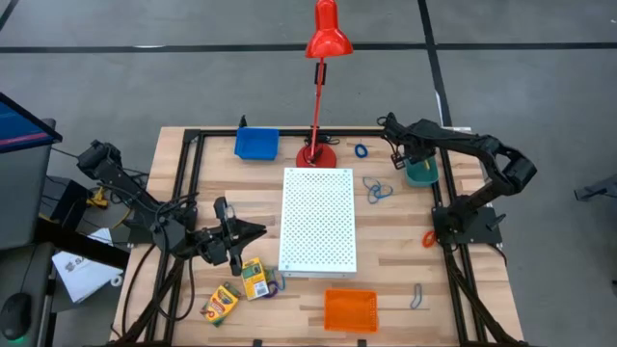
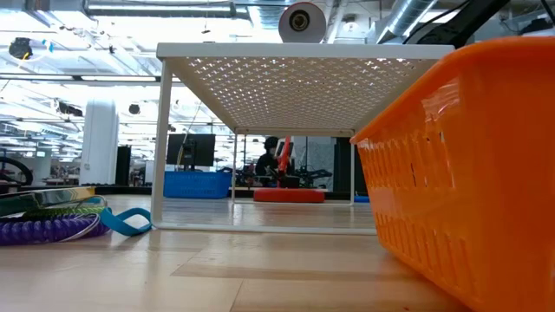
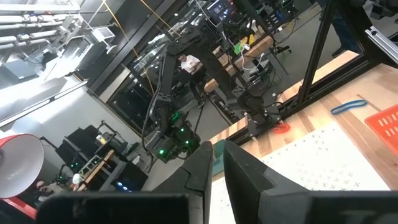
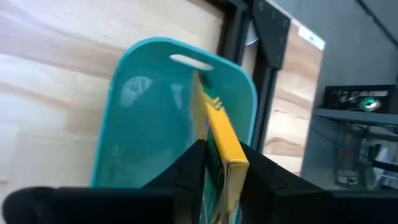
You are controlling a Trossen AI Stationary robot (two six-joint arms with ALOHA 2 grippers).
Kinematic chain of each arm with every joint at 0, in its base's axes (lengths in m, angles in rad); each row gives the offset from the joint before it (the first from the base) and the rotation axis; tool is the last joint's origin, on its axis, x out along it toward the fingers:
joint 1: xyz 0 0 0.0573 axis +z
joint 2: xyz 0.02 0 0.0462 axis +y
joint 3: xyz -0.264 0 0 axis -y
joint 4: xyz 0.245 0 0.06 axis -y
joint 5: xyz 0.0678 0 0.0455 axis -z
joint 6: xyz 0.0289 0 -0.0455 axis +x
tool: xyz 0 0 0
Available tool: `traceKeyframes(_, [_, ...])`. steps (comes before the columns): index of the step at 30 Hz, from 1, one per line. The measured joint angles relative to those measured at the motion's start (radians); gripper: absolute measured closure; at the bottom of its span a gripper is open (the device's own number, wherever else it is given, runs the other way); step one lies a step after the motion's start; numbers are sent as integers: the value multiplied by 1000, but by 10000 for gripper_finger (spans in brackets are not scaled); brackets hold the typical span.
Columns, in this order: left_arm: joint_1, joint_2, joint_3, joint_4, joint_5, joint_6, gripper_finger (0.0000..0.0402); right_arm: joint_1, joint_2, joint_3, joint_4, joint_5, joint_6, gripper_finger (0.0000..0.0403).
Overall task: Pick & Place Office Desk Supplies
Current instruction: Put the yellow crayon box into the green bin
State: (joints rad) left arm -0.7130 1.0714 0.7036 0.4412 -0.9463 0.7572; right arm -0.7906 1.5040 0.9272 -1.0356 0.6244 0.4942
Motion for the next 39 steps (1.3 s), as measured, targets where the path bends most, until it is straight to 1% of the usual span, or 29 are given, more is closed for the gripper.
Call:
traceKeyframes(4, [0,0,0,-1,0,-3,368,11,0,0,0,36,-5,300])
traceKeyframes(8, [0,0,0,-1,0,-6,366,40,0,0,-5,55,-7,262])
traceKeyframes(14, [0,0,0,-1,0,-7,368,94,0,0,-11,57,5,202])
traceKeyframes(18, [0,0,0,-1,0,-7,368,142,0,0,-11,57,29,176])
traceKeyframes(22, [0,0,0,-1,0,-11,368,177,0,0,-6,56,52,169])
traceKeyframes(26, [0,0,0,0,0,-11,367,189,-1,0,-17,56,64,168])
traceKeyframes(33, [0,0,0,-1,0,-20,366,172,-2,1,-104,73,84,168])
traceKeyframes(39, [0,0,0,-10,-1,-32,366,222,-2,1,-176,80,118,168])
